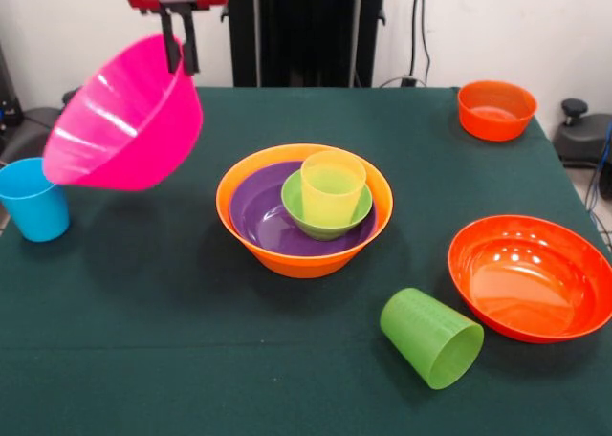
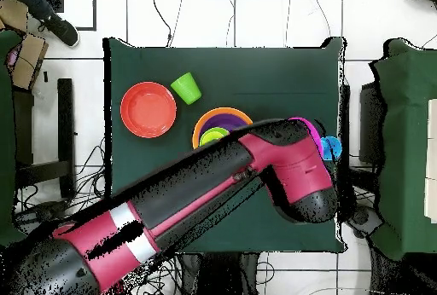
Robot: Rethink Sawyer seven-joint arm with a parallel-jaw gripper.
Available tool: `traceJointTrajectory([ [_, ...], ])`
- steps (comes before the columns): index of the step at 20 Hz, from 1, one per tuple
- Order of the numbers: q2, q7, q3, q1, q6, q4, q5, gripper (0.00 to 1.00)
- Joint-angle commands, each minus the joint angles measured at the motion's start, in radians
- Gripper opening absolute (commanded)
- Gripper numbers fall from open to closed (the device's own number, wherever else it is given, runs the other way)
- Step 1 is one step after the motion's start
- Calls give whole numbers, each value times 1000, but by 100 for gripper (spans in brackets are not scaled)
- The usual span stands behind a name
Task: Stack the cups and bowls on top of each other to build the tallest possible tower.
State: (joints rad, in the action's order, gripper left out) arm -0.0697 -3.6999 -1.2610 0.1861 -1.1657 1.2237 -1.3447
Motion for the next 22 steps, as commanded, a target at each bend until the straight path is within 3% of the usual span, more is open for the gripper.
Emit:
traceJointTrajectory([
  [1,-32,-485,18,-16,-25,-228,-79,0],
  [5,-72,-547,1,-16,6,-278,-88,0],
  [11,-211,-730,-81,21,122,-328,-89,0],
  [18,-328,-969,-232,14,83,-424,-132,0],
  [22,-364,-1011,-290,42,54,-417,-132,0],
])
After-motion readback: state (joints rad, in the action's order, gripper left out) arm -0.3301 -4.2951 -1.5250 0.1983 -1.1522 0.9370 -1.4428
